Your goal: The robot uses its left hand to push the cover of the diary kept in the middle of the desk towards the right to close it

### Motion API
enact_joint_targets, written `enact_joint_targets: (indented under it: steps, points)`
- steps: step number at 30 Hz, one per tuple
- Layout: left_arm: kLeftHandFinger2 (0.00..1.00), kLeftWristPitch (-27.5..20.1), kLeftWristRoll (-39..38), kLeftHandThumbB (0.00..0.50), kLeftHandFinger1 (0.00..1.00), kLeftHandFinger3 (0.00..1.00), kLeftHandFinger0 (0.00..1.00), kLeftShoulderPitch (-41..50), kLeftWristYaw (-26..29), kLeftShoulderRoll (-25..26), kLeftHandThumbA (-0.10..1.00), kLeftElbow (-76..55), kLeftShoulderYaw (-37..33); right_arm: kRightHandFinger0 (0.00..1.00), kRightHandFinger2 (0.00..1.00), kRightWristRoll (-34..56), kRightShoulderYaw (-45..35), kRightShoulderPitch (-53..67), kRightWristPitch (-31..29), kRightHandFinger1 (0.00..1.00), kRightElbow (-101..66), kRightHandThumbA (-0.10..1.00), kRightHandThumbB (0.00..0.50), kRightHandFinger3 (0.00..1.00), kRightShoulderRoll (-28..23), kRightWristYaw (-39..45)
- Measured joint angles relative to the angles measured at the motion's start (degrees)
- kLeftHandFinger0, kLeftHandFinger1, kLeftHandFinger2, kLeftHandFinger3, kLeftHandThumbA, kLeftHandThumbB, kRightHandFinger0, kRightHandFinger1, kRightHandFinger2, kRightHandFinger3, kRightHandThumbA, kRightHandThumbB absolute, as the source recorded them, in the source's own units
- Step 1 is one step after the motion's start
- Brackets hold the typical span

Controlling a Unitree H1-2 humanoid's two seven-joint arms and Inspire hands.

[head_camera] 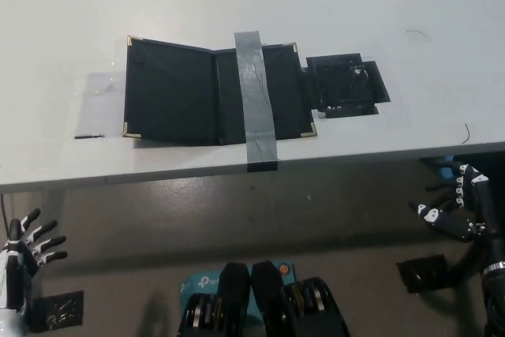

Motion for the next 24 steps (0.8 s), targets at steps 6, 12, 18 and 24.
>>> enact_joint_targets:
  steps: [6, 12, 18, 24]
  points:
    - [0.78, 1.6, -0.2, 0.289, 0.69, 0.92, 0.68, 1.1, -0.2, 0.0, 1.0, -7.1, -0.3, 0.25, 0.45, 0.0, 0.0, 0.0, 0.2, 0.33, 0.0, 0.87, 0.115, 0.72, 0.0, 0.0]
    - [0.76, 4.3, -2.1, 0.274, 0.68, 0.88, 0.67, 0.8, -1.0, 0.8, 1.0, -18.4, -0.4, 0.27, 0.45, -0.1, 0.0, 0.0, 0.4, 0.34, 0.0, 0.86, 0.1, 0.72, -0.1, 0.0]
    - [0.71, 7.9, -4.5, 0.202, 0.63, 0.86, 0.58, -3.5, -1.2, 2.4, 1.0, -24.2, -0.1, 0.25, 0.44, -0.1, 0.0, 0.0, 0.7, 0.33, 0.0, 0.88, 0.103, 0.71, -0.1, 0.1]
    - [0.76, 10.9, -8.0, 0.077, 0.71, 0.87, 0.67, -9.7, -0.6, 1.2, 1.0, -21.4, 1.1, 0.25, 0.42, -0.2, 0.0, 0.1, 0.7, 0.32, -0.2, 0.85, 0.096, 0.69, -0.1, 0.1]
